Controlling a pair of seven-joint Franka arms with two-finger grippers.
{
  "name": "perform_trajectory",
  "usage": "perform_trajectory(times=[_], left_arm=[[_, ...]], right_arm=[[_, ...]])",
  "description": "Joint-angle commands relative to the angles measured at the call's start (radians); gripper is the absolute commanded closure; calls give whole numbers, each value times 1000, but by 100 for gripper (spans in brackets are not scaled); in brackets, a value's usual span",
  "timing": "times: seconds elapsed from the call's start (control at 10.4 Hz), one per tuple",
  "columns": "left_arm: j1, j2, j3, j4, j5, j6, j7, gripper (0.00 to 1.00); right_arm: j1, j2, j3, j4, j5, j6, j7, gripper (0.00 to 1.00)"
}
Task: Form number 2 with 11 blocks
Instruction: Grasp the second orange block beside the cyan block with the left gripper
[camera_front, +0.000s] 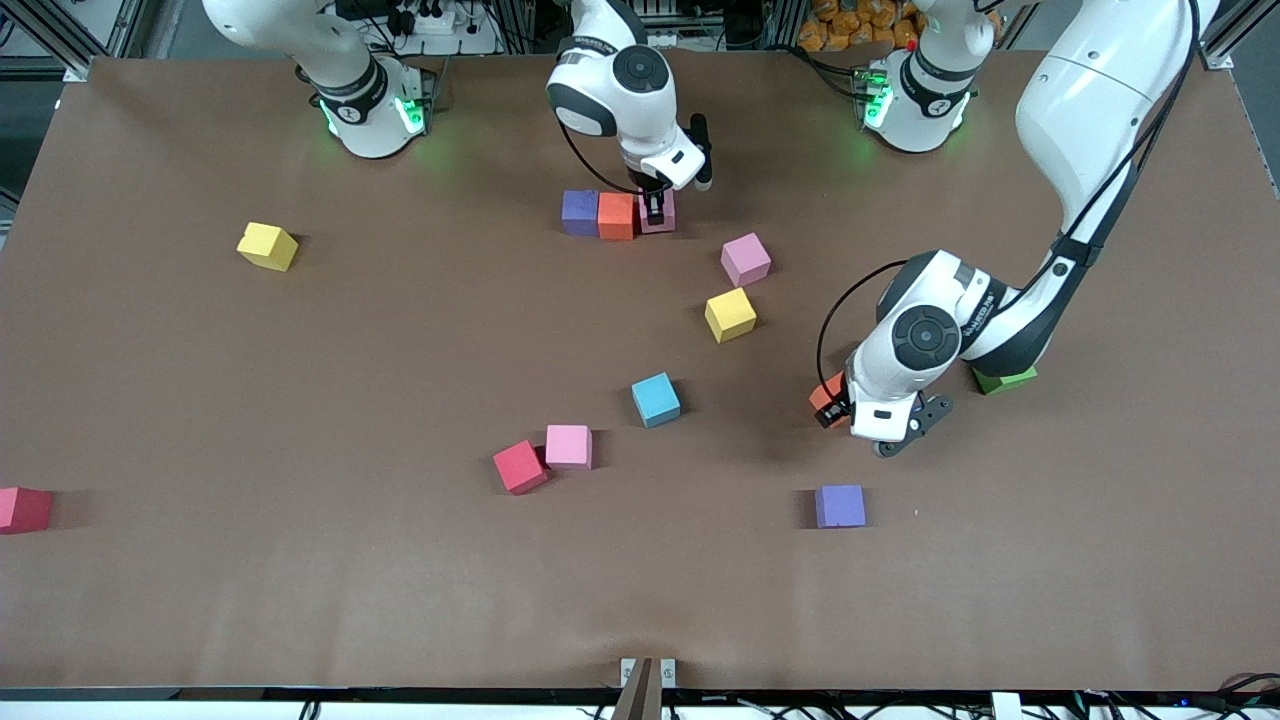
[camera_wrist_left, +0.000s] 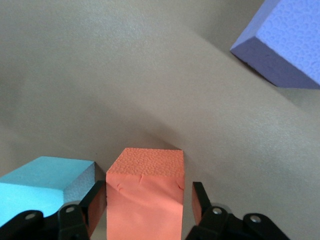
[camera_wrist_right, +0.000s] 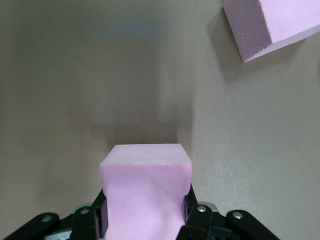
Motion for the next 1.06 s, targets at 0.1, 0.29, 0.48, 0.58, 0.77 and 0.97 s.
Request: perform_trajectory(times=[0.1,0.29,0.48,0.58,0.77,0.97], left_arm=[[-7,-10,0,-28,-1,33,-16,23],[-13,3,1,-28,10,33,-16,23],[-10,3,1,-27,16,33,-15,24],[-6,4,1,-27,22,33,-13,32],[-1,7,2,-25,22,33,2,58],[-1,7,5,-24,22,33,5,100]], right_arm=[[-8,1,4,-12,-18,19,26,100],[-8,1,1,-20,-18,20,26,100],[-8,1,-9,-21,-18,20,25,100],[-8,1,-9,-21,-19,19,25,100],[-6,1,-15,-21,-19,20,25,100],[-6,1,-15,-23,-19,19,25,100]])
